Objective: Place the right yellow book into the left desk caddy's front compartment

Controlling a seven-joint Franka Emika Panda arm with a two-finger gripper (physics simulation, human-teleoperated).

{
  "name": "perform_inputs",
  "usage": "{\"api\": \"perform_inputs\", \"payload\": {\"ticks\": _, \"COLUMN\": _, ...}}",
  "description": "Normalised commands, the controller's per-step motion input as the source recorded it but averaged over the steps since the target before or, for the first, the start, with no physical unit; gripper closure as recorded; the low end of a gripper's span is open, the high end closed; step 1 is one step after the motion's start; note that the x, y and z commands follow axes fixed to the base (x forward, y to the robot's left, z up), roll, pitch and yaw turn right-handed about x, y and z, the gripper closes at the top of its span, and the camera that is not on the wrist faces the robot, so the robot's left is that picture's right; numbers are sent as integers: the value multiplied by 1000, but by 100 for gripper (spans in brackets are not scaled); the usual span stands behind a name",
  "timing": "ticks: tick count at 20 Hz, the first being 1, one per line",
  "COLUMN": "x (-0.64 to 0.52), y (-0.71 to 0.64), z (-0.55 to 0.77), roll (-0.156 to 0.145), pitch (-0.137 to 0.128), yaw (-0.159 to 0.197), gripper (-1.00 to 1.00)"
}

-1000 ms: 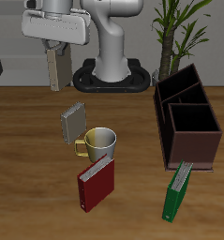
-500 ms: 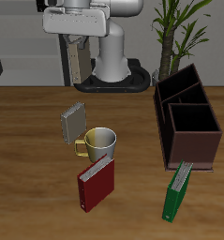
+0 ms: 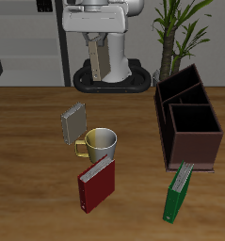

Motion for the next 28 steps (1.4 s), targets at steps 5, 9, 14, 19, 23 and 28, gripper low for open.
{"api": "perform_inputs", "payload": {"ticks": 5, "x": -89, "y": 368, "z": -9, "roll": 21, "pitch": 5, "yaw": -42, "gripper": 100}}
{"api": "perform_inputs", "payload": {"ticks": 9, "x": -215, "y": 455, "z": -200, "roll": -8, "pitch": 24, "yaw": 2, "gripper": 100}}
{"api": "perform_inputs", "payload": {"ticks": 14, "x": -165, "y": 184, "z": -200, "roll": -41, "pitch": 28, "yaw": -13, "gripper": 100}}
{"api": "perform_inputs", "payload": {"ticks": 19, "x": -168, "y": 349, "z": -87, "roll": 28, "pitch": 33, "yaw": 42, "gripper": 100}}
{"api": "perform_inputs", "payload": {"ticks": 23, "x": -140, "y": 503, "z": 85, "roll": -1, "pitch": 26, "yaw": 20, "gripper": 100}}
{"api": "perform_inputs", "payload": {"ticks": 28, "x": -7, "y": 329, "z": 13, "roll": -3, "pitch": 35, "yaw": 11, "gripper": 100}}
